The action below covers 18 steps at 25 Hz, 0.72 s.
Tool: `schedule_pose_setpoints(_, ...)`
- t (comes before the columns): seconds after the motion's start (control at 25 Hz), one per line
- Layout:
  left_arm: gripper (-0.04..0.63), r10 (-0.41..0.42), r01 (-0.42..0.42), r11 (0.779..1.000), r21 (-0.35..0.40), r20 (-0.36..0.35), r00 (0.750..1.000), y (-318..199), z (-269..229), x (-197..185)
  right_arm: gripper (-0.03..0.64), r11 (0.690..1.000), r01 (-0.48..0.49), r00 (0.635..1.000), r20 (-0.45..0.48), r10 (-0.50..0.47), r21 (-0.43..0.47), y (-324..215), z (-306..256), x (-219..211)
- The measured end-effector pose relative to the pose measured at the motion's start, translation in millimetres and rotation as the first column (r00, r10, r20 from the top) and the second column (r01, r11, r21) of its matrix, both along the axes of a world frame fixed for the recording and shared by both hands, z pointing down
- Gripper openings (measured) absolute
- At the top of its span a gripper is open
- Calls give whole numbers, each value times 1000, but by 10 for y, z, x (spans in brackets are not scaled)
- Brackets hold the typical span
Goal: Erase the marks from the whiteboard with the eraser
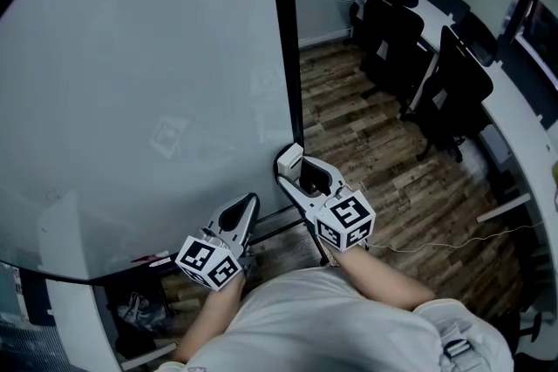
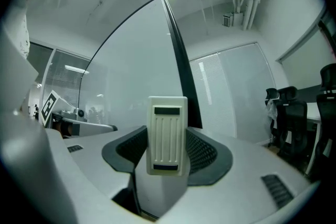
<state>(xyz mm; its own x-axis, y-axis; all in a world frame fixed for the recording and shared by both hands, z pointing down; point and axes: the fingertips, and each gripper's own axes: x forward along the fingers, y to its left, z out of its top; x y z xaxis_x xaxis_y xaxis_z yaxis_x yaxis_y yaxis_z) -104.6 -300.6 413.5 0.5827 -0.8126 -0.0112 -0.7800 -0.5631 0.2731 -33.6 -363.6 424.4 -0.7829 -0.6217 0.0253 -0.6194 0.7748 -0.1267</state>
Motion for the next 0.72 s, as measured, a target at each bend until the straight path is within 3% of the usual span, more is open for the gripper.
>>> schedule_pose_setpoints(0.36,6,12,-12,1000,5,4,1000,23,-54,169,233,1000,-11,1000,11,11,-4,-16,-31,127)
schedule_pose_setpoints(0.72,7,-60,60,998,-4,12,998,218,-124,-126,233,993,119,993,-8,-119,-10,259,5,-457)
